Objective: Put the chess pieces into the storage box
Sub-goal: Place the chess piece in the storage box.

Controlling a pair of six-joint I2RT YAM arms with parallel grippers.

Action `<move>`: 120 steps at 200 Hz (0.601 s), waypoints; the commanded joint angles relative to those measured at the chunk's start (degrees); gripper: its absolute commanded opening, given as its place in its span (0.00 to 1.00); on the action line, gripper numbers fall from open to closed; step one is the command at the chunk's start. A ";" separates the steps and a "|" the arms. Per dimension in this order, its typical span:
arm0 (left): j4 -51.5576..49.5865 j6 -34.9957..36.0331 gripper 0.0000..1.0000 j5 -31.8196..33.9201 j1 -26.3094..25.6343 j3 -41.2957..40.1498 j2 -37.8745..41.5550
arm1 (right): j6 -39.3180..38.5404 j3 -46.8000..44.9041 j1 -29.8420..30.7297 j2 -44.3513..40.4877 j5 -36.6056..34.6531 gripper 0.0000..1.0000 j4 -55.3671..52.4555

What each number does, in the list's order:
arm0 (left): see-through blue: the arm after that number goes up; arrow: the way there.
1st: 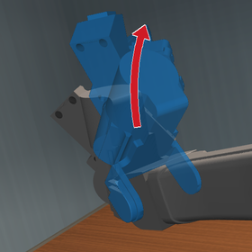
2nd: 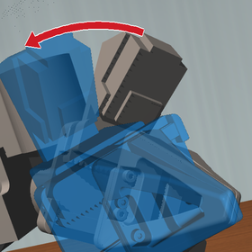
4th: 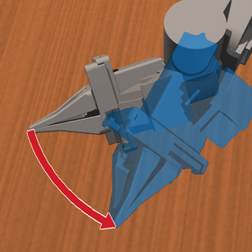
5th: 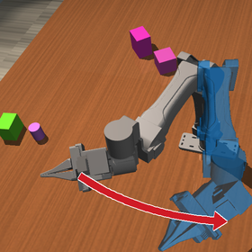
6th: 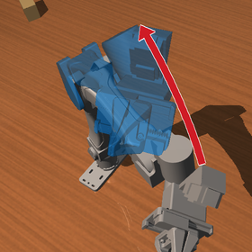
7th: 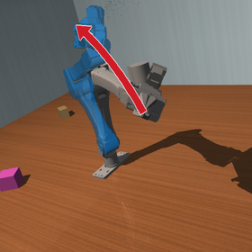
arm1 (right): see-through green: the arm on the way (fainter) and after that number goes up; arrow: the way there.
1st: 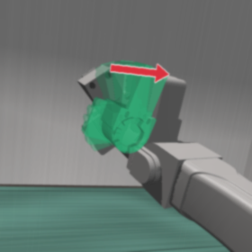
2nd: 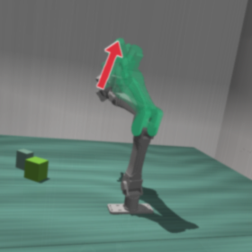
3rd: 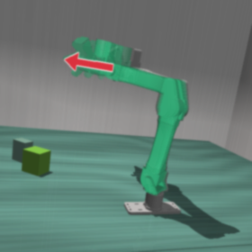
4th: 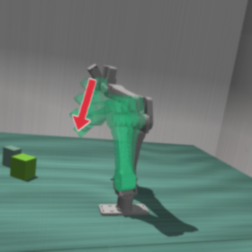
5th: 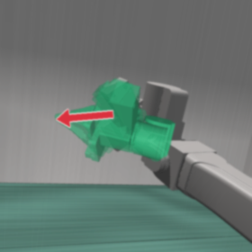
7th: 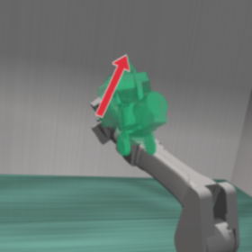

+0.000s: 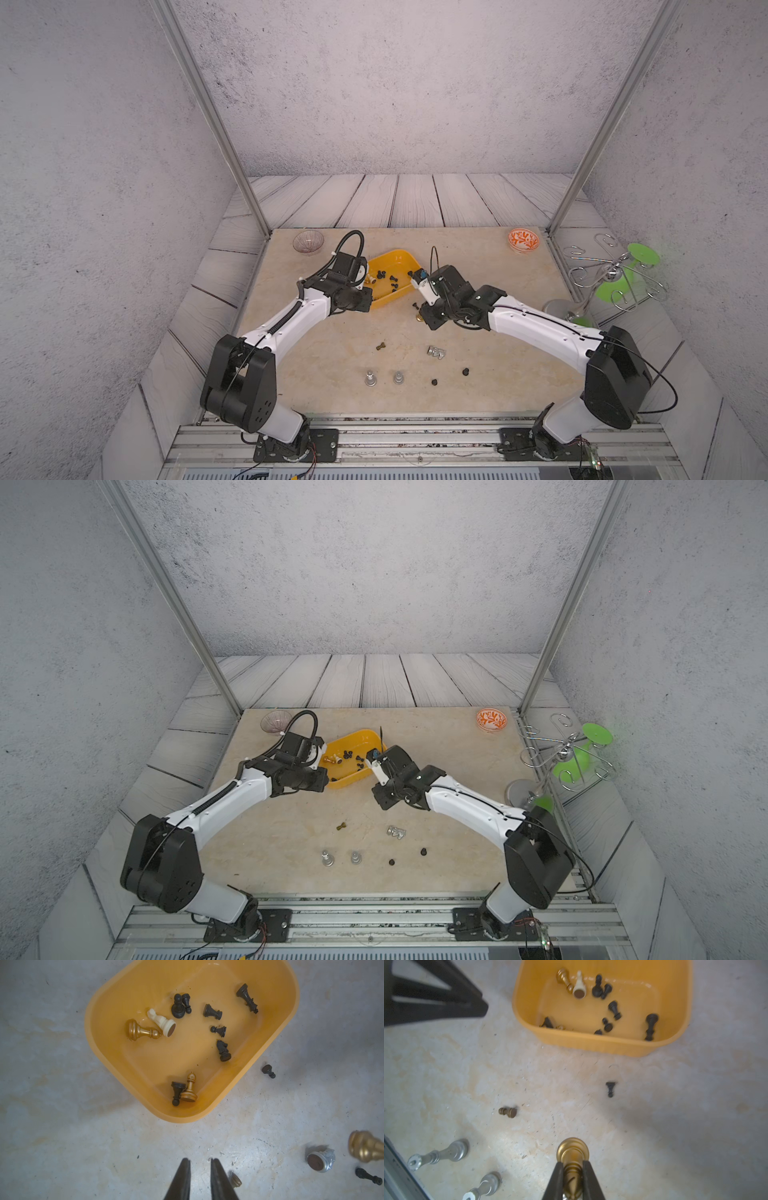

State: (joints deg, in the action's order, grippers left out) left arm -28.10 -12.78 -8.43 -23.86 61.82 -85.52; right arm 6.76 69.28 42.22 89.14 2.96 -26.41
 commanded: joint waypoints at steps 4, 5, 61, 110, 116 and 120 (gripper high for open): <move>-0.03 -0.43 0.22 -0.62 0.48 -1.31 1.90 | -3.51 5.59 -3.23 3.08 2.48 0.15 0.18; -0.12 -0.42 0.22 -0.62 0.48 -1.33 1.91 | -3.56 5.82 -3.34 3.20 2.57 0.15 0.20; -0.43 -0.52 0.22 -0.82 0.48 -3.56 5.13 | -7.57 21.32 -7.09 14.96 3.19 0.15 -1.35; -0.59 -0.32 0.22 -0.96 0.48 -5.52 8.02 | -8.95 33.58 -8.20 25.01 2.02 0.15 -3.45; -0.46 -0.41 0.22 -1.10 0.48 -5.80 8.29 | -9.00 34.95 -8.36 26.10 1.76 0.15 -3.64; -0.37 -0.52 0.22 -1.15 0.47 -6.00 8.47 | -9.00 35.74 -8.46 26.79 1.57 0.15 -3.84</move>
State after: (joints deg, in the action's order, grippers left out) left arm -28.16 -12.95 -8.88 -23.86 57.17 -78.81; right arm -0.82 99.96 34.41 111.31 5.43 -28.10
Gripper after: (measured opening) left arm 0.223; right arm 0.160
